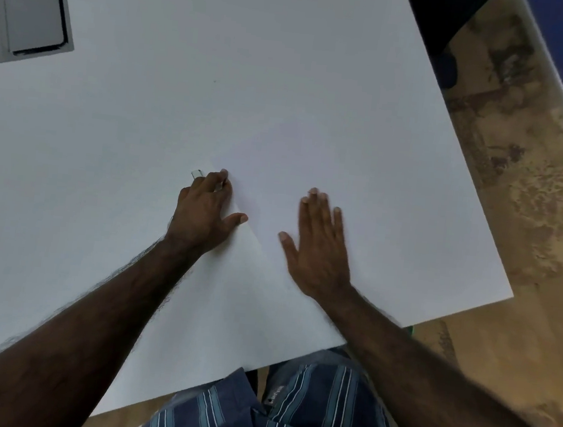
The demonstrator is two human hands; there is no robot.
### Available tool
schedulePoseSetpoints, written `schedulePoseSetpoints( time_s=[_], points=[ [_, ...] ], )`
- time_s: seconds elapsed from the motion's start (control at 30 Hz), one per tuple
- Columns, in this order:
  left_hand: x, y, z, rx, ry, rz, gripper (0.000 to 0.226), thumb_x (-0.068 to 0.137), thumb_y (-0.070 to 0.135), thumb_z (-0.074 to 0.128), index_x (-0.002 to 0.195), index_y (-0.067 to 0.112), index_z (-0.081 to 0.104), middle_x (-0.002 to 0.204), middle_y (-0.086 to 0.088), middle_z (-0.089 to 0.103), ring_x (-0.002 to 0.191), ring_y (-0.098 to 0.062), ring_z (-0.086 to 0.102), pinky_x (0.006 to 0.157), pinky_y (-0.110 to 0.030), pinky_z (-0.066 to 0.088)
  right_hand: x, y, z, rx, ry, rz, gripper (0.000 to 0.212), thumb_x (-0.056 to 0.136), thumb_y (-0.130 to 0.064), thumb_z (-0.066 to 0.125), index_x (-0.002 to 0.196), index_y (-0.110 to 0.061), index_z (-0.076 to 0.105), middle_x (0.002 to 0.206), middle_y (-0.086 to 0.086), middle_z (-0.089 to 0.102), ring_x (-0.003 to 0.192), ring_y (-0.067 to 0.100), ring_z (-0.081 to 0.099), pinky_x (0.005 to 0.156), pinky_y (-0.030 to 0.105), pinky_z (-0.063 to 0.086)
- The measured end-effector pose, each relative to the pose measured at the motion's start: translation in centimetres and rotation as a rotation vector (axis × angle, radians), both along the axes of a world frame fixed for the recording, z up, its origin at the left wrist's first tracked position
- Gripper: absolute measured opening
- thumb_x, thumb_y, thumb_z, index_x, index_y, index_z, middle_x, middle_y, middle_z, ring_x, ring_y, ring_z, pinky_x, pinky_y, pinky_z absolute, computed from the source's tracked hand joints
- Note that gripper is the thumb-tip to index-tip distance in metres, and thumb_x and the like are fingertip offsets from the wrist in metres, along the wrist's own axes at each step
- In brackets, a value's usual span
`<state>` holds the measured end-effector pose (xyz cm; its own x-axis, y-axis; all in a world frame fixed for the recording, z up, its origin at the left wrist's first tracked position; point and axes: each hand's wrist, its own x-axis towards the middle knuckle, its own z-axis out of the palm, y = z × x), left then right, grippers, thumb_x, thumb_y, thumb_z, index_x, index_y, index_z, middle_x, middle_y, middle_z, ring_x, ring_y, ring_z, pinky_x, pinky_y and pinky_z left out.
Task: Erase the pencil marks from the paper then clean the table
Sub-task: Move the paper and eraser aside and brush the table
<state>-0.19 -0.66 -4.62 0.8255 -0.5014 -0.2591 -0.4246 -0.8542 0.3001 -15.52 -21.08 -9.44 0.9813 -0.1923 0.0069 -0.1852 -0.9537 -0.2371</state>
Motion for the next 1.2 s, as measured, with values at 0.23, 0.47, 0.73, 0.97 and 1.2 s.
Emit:
schedulePoseSetpoints(
  time_s=[0.23,0.47,0.73,0.97,1.2],
  points=[
    [-0.1,-0.1,0.2,0.016,-0.002,-0.016,0.067,0.09,0.052,0.07,0.138,0.007,0.059,0.161,-0.005,0.038,0.141,-0.034,0.04,0.11,-0.05,0.035,-0.3,-0.9,1.1,0.045,-0.026,-0.159,0.085,0.113,-0.061,0.024,0.167,0.004,0.018,0.177,0.022,0.008,0.166,0.035,0.004,0.132,0.059,0.012],
    [-0.2,-0.6,0.6,0.093,-0.023,-0.044,0.073,0.092,0.051,0.068,0.145,0.003,0.052,0.162,-0.01,0.037,0.144,-0.035,0.037,0.113,-0.054,0.036,4.5,3.1,0.3,-0.009,-0.03,0.108,0.086,0.111,-0.065,0.028,0.167,0.0,0.025,0.177,0.018,0.013,0.167,0.03,0.008,0.132,0.055,0.014],
    [-0.1,-0.4,0.3,0.051,-0.013,-0.031,0.066,0.089,0.049,0.073,0.135,0.003,0.06,0.159,-0.008,0.039,0.138,-0.037,0.042,0.106,-0.054,0.04,0.6,-3.8,-0.6,-0.025,-0.027,-0.314,0.086,0.111,-0.063,0.025,0.166,0.003,0.025,0.177,0.021,0.015,0.166,0.033,0.009,0.134,0.054,0.012],
    [0.7,-1.3,1.3,0.096,-0.03,-0.063,0.051,0.088,0.046,0.075,0.112,0.003,0.067,0.145,-0.01,0.05,0.124,-0.037,0.05,0.098,-0.049,0.045,-2.2,-0.9,1.0,0.052,-0.072,-0.151,0.083,0.113,-0.057,0.034,0.166,0.005,0.022,0.177,0.022,0.012,0.166,0.033,0.007,0.134,0.055,0.015],
    [4.2,-3.9,2.5,-0.04,-0.022,0.148,0.061,0.085,0.049,0.077,0.126,0.006,0.064,0.124,-0.02,0.058,0.118,-0.043,0.051,0.096,-0.05,0.047,-3.7,0.6,-0.1,0.041,-0.019,-0.147,0.083,0.112,-0.058,0.037,0.167,0.002,0.022,0.178,0.019,0.009,0.167,0.03,0.005,0.134,0.053,0.017]
  ],
)
